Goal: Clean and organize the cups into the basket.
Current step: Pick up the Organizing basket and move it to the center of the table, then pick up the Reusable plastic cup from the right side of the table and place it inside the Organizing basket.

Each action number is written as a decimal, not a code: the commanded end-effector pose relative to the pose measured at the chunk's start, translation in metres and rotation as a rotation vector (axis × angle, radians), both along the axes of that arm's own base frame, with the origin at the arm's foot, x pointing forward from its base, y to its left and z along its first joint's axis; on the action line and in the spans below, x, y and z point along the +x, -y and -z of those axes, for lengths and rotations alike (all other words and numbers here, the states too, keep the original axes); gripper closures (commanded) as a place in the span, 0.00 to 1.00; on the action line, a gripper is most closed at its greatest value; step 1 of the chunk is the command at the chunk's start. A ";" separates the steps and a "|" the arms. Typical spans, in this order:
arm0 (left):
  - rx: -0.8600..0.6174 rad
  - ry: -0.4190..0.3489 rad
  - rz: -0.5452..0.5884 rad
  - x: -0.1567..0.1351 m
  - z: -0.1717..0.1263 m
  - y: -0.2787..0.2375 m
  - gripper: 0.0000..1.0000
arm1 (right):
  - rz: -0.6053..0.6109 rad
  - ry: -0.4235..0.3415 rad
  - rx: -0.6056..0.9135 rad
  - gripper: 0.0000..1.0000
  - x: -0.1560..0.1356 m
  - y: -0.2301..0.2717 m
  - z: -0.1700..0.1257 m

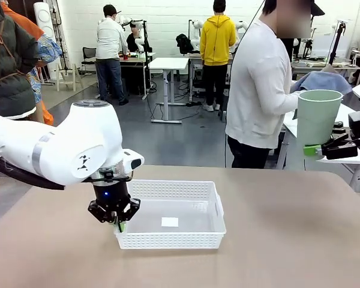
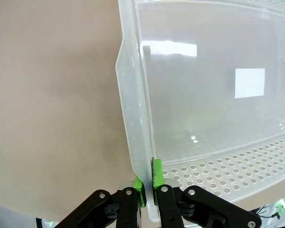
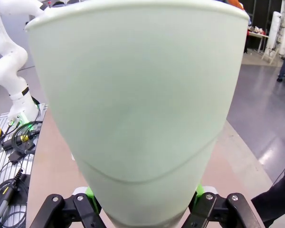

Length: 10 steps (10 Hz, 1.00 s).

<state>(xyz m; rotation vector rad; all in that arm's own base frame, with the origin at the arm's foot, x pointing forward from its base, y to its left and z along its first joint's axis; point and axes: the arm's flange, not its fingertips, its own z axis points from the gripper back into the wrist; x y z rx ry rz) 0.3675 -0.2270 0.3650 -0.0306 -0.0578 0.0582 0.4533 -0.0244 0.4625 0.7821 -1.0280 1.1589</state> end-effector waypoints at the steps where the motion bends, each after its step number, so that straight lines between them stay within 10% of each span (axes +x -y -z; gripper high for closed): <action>1: -0.032 0.008 0.000 0.002 0.003 0.017 0.98 | 0.033 -0.010 0.016 0.35 0.001 -0.007 -0.002; 10: -0.079 -0.013 0.097 0.015 -0.021 -0.010 0.98 | 0.000 0.000 0.000 0.35 0.000 0.000 0.000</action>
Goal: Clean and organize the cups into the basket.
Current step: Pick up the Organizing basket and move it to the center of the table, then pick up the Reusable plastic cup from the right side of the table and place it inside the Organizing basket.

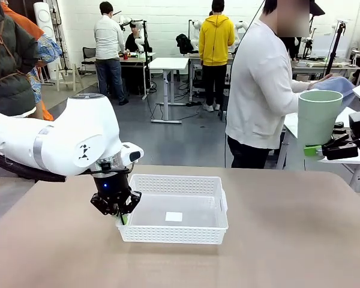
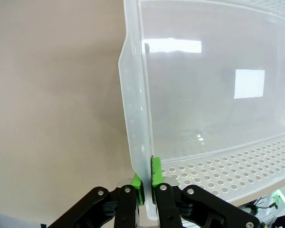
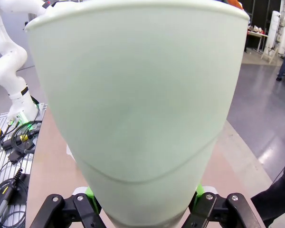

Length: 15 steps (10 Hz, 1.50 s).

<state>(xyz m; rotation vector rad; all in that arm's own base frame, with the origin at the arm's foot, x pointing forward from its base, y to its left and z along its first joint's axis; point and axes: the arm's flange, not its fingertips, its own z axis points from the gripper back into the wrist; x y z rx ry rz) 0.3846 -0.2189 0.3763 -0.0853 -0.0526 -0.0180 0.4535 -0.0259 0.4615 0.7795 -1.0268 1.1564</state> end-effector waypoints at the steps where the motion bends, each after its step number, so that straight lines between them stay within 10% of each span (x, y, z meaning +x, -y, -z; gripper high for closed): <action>1: -0.002 0.004 -0.008 0.000 0.001 0.001 0.98 | -0.003 0.001 0.002 0.35 0.000 -0.002 -0.001; 10: 0.094 -0.007 0.011 -0.007 0.006 0.007 0.95 | -0.003 0.001 0.002 0.35 0.000 -0.002 -0.001; 11: 0.066 -0.015 0.041 -0.008 0.011 0.006 0.95 | 0.000 0.000 0.000 0.22 0.000 0.000 0.000; 15: 0.066 -0.015 0.041 -0.008 0.011 0.006 0.95 | -0.154 -0.080 -0.314 0.22 -0.030 -0.109 -0.006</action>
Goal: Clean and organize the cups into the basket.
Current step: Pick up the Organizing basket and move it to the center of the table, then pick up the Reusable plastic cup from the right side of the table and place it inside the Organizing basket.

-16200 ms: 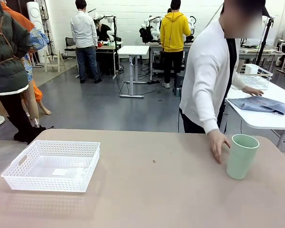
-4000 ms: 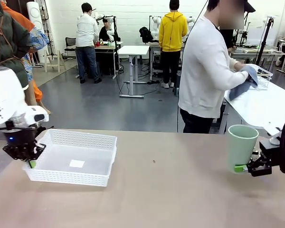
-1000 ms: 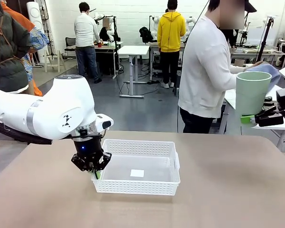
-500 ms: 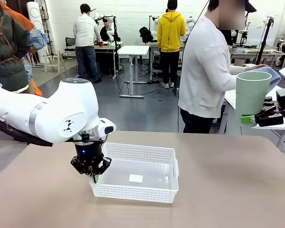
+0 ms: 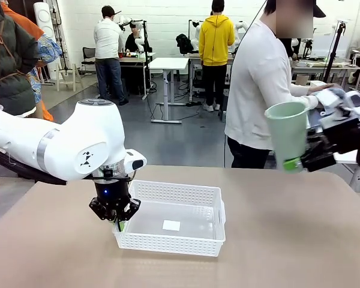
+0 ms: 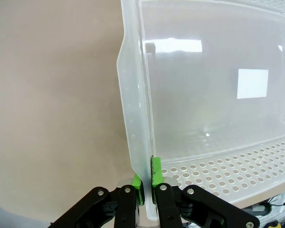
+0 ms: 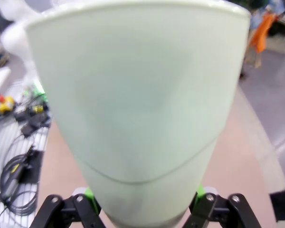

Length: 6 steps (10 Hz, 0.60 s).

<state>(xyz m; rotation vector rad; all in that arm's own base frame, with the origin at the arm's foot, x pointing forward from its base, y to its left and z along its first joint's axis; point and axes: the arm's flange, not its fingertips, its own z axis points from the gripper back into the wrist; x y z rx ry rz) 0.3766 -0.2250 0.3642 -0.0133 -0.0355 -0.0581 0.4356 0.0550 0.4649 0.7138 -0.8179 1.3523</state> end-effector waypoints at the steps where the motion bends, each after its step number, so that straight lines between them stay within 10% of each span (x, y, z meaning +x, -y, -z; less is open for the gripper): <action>1: -0.007 -0.001 0.002 0.000 -0.001 -0.001 0.95 | -0.041 -0.067 -0.200 0.22 -0.025 -0.062 0.002; 6: -0.007 -0.001 0.002 0.000 -0.001 -0.001 0.95 | -0.090 -0.010 -0.472 0.22 -0.062 -0.183 0.035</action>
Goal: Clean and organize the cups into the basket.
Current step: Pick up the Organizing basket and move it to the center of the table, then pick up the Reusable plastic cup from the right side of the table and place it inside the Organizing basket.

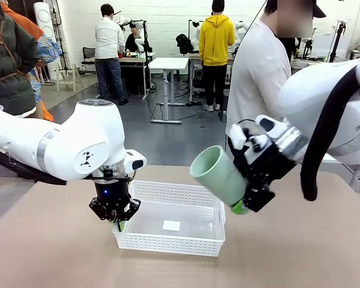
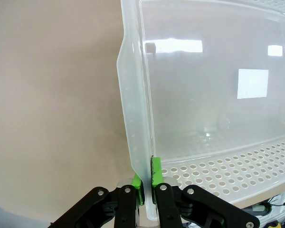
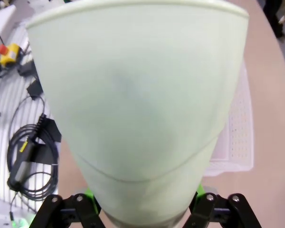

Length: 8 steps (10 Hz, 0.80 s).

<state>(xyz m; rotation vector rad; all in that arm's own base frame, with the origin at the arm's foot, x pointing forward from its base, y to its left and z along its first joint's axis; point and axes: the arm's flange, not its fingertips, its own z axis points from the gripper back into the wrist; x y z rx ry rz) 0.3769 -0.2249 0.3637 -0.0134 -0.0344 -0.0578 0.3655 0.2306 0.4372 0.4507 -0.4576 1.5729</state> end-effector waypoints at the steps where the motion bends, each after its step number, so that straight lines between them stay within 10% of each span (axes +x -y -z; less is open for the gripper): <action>1: -0.007 0.000 0.002 0.000 -0.001 0.000 0.95 | 0.045 0.024 -0.074 0.22 0.011 -0.019 0.014; 8: -0.007 0.000 0.002 0.000 -0.001 0.000 0.95 | 0.004 0.017 -0.034 0.22 -0.001 -0.014 0.007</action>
